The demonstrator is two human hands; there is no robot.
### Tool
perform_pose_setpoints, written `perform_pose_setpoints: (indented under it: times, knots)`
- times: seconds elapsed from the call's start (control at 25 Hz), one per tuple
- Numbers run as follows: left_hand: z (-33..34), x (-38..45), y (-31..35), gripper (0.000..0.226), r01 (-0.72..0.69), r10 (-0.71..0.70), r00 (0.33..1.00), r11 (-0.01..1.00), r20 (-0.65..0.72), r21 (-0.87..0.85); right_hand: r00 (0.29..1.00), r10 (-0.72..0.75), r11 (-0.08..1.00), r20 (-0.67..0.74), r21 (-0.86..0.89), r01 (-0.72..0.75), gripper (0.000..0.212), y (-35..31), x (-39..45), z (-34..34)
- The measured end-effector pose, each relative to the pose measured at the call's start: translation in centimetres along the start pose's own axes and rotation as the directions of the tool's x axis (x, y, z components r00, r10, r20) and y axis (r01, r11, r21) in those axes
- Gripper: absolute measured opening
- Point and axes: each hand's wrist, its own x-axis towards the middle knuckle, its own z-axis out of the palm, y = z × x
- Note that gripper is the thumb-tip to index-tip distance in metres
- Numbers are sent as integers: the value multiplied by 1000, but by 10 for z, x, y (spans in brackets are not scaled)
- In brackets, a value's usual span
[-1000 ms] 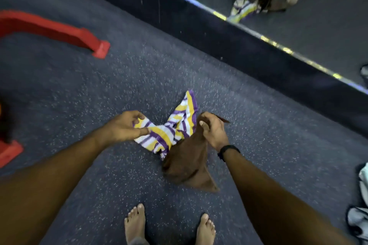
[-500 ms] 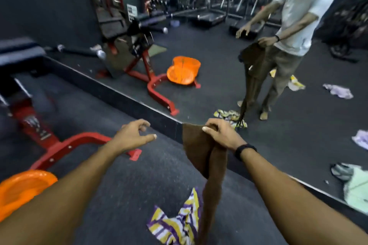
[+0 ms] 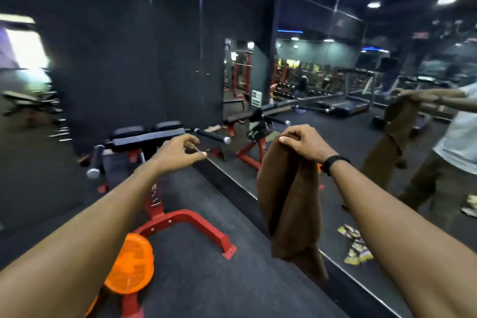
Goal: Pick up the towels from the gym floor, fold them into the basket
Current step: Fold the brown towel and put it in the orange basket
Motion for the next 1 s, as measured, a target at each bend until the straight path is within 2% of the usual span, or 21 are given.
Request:
perform_pose_setpoints:
  times: [0.12, 0.28, 0.52, 0.68, 0.88, 1.0]
  knots:
    - [-38, -47, -15, 45, 79, -75, 993, 996, -92, 40, 985, -159, 987, 71, 0, 159, 10, -48, 16, 18]
    - [-92, -102, -42, 52, 198, -184, 970, 977, -158, 78, 958, -243, 970, 152, 31, 241, 10, -102, 29, 60]
    - [-165, -164, -112, 43, 311, -290, 931, 948, -223, 64, 904, -323, 944, 279, 157, 289, 7, -189, 30, 146]
    - [-216, -194, -185, 44, 373, -342, 907, 924, -244, 91, 828, -424, 904, 368, 229, 361, 10, -269, 43, 221]
    - [-298, -219, -261, 46, 372, -345, 918, 920, -196, 124, 750, -450, 888, 484, 334, 317, 11, -375, 68, 294]
    - [-346, -224, -298, 45, 366, -344, 924, 922, -167, 130, 724, -496, 857, 480, 404, 320, 15, -441, 82, 327]
